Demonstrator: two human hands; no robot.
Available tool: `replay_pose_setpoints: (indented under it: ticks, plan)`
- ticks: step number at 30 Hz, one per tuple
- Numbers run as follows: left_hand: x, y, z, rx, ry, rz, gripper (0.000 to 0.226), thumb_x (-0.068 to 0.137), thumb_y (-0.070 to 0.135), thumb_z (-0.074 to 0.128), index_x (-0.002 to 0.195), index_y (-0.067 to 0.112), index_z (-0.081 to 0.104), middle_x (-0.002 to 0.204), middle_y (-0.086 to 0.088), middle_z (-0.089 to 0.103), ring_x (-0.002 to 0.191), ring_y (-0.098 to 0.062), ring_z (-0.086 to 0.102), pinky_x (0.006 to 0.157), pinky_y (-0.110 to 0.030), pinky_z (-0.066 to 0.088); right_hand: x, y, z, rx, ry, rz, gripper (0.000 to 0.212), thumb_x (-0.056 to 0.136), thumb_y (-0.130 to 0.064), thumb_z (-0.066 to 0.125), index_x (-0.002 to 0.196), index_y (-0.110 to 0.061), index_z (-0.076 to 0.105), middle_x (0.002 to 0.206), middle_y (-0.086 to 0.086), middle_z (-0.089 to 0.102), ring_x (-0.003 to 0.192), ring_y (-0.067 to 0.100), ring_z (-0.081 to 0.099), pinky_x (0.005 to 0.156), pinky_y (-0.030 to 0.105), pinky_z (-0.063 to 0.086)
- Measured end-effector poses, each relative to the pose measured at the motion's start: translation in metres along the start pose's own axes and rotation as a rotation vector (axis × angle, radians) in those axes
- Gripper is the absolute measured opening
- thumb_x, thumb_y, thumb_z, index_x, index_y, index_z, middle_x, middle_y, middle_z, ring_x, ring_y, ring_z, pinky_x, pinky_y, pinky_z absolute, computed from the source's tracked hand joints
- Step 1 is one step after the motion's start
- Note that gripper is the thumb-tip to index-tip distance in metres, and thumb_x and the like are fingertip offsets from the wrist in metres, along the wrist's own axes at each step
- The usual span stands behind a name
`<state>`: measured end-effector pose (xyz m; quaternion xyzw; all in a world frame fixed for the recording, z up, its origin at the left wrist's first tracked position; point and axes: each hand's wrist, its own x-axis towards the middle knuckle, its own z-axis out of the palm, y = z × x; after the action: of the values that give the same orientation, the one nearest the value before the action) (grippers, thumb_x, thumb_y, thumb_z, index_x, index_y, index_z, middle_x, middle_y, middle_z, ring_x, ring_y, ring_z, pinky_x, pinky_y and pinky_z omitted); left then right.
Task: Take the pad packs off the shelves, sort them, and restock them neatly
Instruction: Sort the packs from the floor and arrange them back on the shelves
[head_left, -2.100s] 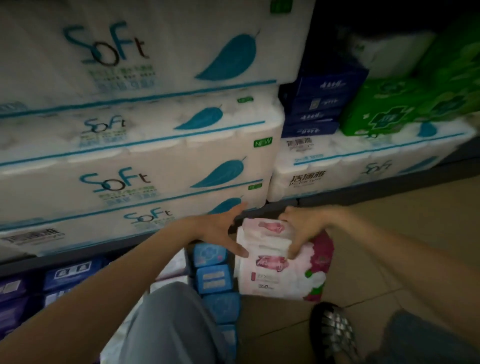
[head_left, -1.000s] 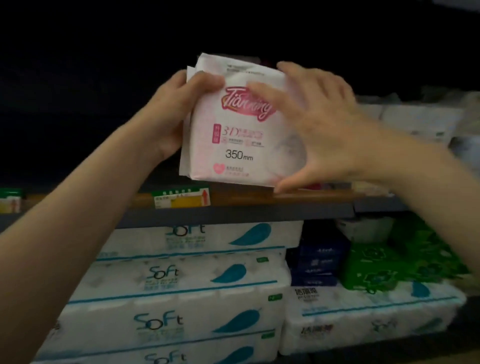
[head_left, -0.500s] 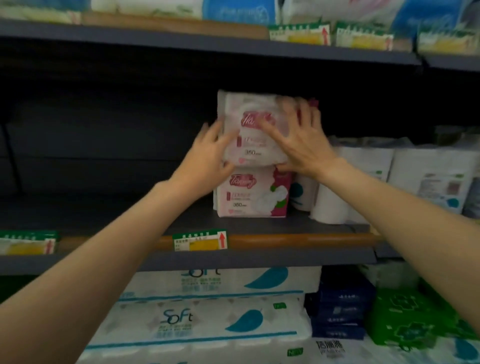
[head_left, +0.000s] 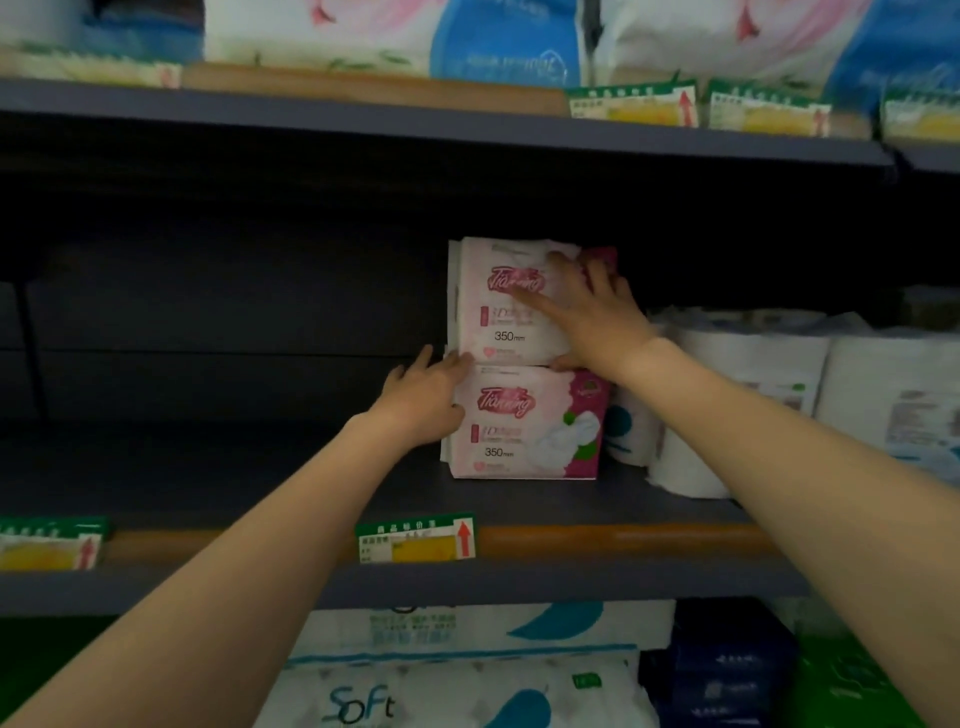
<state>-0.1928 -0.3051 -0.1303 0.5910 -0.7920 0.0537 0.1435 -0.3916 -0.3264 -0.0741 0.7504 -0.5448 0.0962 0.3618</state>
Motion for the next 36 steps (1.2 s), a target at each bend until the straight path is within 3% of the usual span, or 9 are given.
replay_pose_setpoints:
  ticks: [4, 7, 11, 15, 24, 29, 32, 34, 36]
  plan:
    - [-0.007, 0.008, -0.001, -0.039, 0.019, -0.03, 0.06, 0.094, 0.018, 0.043, 0.149, 0.018, 0.017, 0.156, -0.005, 0.016, 0.145, -0.03, 0.002, 0.115, -0.049, 0.009, -0.034, -0.015, -0.003, 0.049, 0.123, -0.006, 0.081, 0.081, -0.036, 0.069, 0.147, -0.034, 0.023, 0.156, 0.017, 0.004, 0.14, 0.041, 0.009, 0.11, 0.057, 0.017]
    - [-0.027, 0.023, 0.009, -0.157, 0.408, -0.002, 0.046, 0.091, 0.016, 0.048, 0.136, 0.011, 0.044, 0.139, -0.014, 0.044, 0.134, -0.034, 0.031, 0.107, -0.048, 0.029, -0.089, -0.025, 0.014, 0.098, 0.365, -0.03, 0.069, 0.072, -0.021, 0.076, 0.134, -0.019, 0.045, 0.143, 0.025, 0.036, 0.128, 0.042, 0.03, 0.097, 0.06, 0.034]
    - [-0.077, 0.059, 0.046, -0.371, 0.753, 0.31, 0.033, 0.083, 0.014, 0.049, 0.115, 0.011, 0.059, 0.118, -0.009, 0.055, 0.11, -0.024, 0.045, 0.089, -0.03, 0.031, -0.165, -0.023, 0.031, 0.138, 0.339, 0.036, 0.063, 0.071, -0.016, 0.071, 0.129, -0.014, 0.047, 0.138, 0.025, 0.039, 0.121, 0.037, 0.029, 0.093, 0.057, 0.037]
    - [-0.129, 0.07, 0.122, -0.421, 0.664, 0.56, 0.028, 0.081, 0.011, 0.045, 0.105, 0.01, 0.06, 0.109, -0.003, 0.053, 0.1, -0.022, 0.048, 0.084, -0.032, 0.036, -0.241, -0.018, 0.045, 0.179, 0.256, 0.064, 0.05, 0.077, -0.01, 0.066, 0.124, -0.009, 0.05, 0.134, 0.025, 0.041, 0.119, 0.037, 0.033, 0.089, 0.054, 0.039]
    - [-0.217, 0.048, 0.295, -0.224, 0.261, 0.49, 0.029, 0.076, 0.011, 0.043, 0.102, 0.015, 0.054, 0.104, -0.009, 0.056, 0.094, -0.025, 0.049, 0.079, -0.035, 0.036, -0.384, -0.12, 0.169, 0.399, -0.007, -0.254, 0.039, 0.077, -0.018, 0.057, 0.113, -0.005, 0.056, 0.122, 0.025, 0.053, 0.111, 0.036, 0.041, 0.084, 0.049, 0.046]
    - [-0.305, 0.01, 0.347, -0.083, 0.201, 0.46, 0.03, 0.07, 0.007, 0.043, 0.091, 0.007, 0.064, 0.096, -0.011, 0.062, 0.088, -0.025, 0.047, 0.074, -0.034, 0.033, -0.438, -0.243, 0.24, 0.624, -0.23, -0.595, 0.045, 0.063, -0.021, 0.079, 0.104, -0.008, 0.065, 0.113, 0.021, 0.06, 0.101, 0.038, 0.06, 0.08, 0.045, 0.051]
    - [-0.358, -0.026, 0.364, 0.022, 0.068, 0.356, 0.034, 0.066, 0.011, 0.041, 0.095, 0.012, 0.058, 0.096, -0.011, 0.062, 0.087, -0.026, 0.045, 0.073, -0.035, 0.032, -0.463, -0.297, 0.268, 0.594, -0.538, -0.721, 0.053, 0.078, -0.029, 0.069, 0.126, -0.013, 0.055, 0.139, 0.018, 0.043, 0.126, 0.033, 0.043, 0.098, 0.04, 0.038]
    - [-0.383, -0.042, 0.369, 0.12, -0.032, 0.315, 0.038, 0.062, 0.012, 0.039, 0.093, 0.012, 0.061, 0.095, -0.01, 0.062, 0.084, -0.025, 0.043, 0.07, -0.035, 0.03, -0.473, -0.317, 0.288, 0.551, -0.755, -0.69, 0.058, 0.09, -0.033, 0.056, 0.142, -0.018, 0.035, 0.154, 0.01, 0.02, 0.139, 0.027, 0.022, 0.108, 0.037, 0.025]
    - [-0.392, -0.046, 0.366, 0.215, -0.115, 0.289, 0.037, 0.061, 0.011, 0.044, 0.091, 0.012, 0.065, 0.093, -0.008, 0.062, 0.081, -0.025, 0.047, 0.068, -0.036, 0.032, -0.478, -0.327, 0.304, 0.588, -0.854, -0.605, 0.06, 0.093, -0.038, 0.051, 0.146, -0.02, 0.027, 0.156, 0.008, 0.011, 0.141, 0.026, 0.017, 0.11, 0.036, 0.023]
